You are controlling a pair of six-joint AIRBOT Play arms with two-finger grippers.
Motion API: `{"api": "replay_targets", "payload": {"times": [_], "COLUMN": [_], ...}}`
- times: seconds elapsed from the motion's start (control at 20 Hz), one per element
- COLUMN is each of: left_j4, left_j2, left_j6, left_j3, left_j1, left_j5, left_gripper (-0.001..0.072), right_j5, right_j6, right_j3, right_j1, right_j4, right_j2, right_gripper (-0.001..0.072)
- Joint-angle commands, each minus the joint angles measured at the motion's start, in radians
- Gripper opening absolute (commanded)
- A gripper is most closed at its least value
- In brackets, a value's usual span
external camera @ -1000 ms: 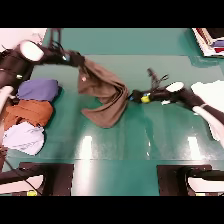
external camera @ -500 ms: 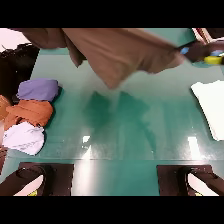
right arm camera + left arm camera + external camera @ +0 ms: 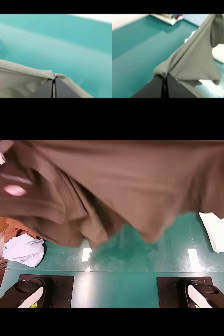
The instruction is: Fold the shirts.
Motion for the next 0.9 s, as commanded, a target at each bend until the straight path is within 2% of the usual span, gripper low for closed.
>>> {"api": "replay_targets", "payload": {"times": [0.0,0.1,0.25,0.35,0.45,0.5,0.55,0.6,0.65,0.75,0.85], "left_j4": [-0.003,0.014,0.097,0.139,0.154,0.151,0.151,0.152,0.163,0.21,0.23], "left_j2": [0.003,0.003,0.002,0.002,0.002,0.002,0.002,0.002,0.002,0.002,0.002], "left_j6": [-0.031,-0.04,-0.042,-0.08,-0.087,-0.088,-0.098,-0.107,-0.113,-0.122,-0.15], "left_j3": [-0.262,-0.523,-0.858,-0.983,-1.014,-1.011,-1.011,-1.011,-1.011,-1.003,-0.97], "left_j1": [0.0,0.0,0.001,0.001,0.001,0.001,0.001,0.001,0.001,0.006,0.071], "left_j5": [-0.071,-0.026,0.243,0.442,0.527,0.521,0.5,0.472,0.454,0.426,0.391], "left_gripper": [0.003,0.003,0.0031,0.0032,0.0033,0.0098,0.0286,0.0409,0.0436,0.0436,0.0436], "right_j5": [0.137,0.099,-0.077,-0.212,-0.257,-0.257,-0.258,-0.261,-0.262,-0.26,-0.256], "right_j6": [0.076,0.075,0.065,0.065,0.065,0.065,0.065,0.065,0.065,0.065,0.065], "right_j3": [-0.113,-0.296,-0.51,-0.563,-0.566,-0.566,-0.566,-0.566,-0.565,-0.565,-0.565], "right_j1": [0.014,0.062,0.114,0.136,0.154,0.168,0.179,0.19,0.198,0.199,0.184], "right_j4": [0.026,0.022,0.011,0.012,0.019,0.019,0.017,0.011,0.01,0.011,0.012], "right_j2": [-0.069,-0.125,-0.238,-0.32,-0.393,-0.417,-0.431,-0.436,-0.436,-0.418,-0.374], "right_gripper": [0.0017,0.0017,0.0017,0.0017,0.0017,0.0017,0.0017,0.0017,0.0017,0.0019,0.0036]}}
